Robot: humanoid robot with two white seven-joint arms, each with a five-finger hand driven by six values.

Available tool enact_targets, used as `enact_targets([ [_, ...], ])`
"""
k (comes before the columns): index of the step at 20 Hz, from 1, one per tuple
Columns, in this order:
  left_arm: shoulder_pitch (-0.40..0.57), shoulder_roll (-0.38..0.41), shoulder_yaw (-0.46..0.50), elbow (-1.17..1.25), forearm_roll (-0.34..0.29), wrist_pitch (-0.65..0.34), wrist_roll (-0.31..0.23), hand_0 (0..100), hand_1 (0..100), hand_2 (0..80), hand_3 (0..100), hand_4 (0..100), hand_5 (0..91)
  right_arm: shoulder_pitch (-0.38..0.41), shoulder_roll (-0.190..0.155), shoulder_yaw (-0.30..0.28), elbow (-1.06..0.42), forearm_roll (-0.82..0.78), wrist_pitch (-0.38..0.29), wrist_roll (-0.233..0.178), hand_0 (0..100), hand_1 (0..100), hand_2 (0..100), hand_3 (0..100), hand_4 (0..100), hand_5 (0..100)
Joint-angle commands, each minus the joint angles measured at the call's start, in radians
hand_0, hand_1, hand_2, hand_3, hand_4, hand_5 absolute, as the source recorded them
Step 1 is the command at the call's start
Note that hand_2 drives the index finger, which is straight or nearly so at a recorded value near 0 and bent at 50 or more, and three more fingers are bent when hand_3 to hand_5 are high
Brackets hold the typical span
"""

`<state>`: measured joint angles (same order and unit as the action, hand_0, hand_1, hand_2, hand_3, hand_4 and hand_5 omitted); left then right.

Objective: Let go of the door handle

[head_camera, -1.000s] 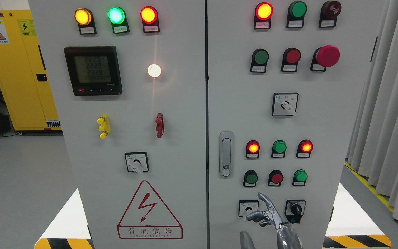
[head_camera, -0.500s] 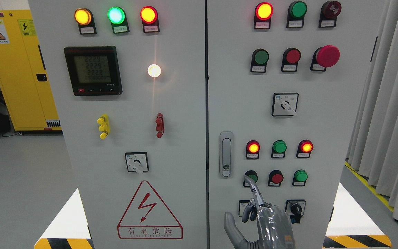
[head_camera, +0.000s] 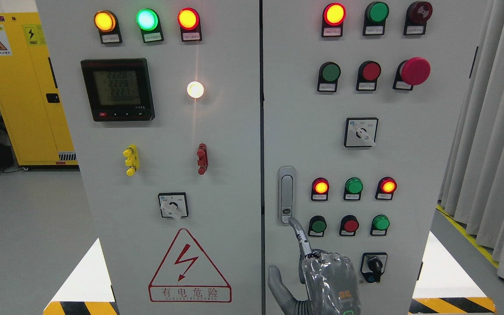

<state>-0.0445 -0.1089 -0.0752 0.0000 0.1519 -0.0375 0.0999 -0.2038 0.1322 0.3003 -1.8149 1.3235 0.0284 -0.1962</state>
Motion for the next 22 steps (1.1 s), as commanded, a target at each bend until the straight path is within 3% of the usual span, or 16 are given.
enact_targets([
  [1,0.000,0.000,0.000,-0.012,0.000,-0.001,0.000,12,56,0.0,0,0,0.0,-0.029,0.000,0.016,0.075,0.109,0.004,-0.005,58,33,0,99,100,100],
  [11,0.000,0.000,0.000,-0.012,0.000,-0.001,0.000,12,56,0.0,0,0,0.0,-0.085,0.000,0.013,0.130,0.115,0.048,-0.003,60,34,0,100,100,100],
  [22,0.000,0.000,0.000,-0.012,0.000,-0.001,0.000,12,56,0.0,0,0,0.0,-0.086,0.000,0.006,0.140,0.115,0.071,-0.003,61,34,0,100,100,100],
])
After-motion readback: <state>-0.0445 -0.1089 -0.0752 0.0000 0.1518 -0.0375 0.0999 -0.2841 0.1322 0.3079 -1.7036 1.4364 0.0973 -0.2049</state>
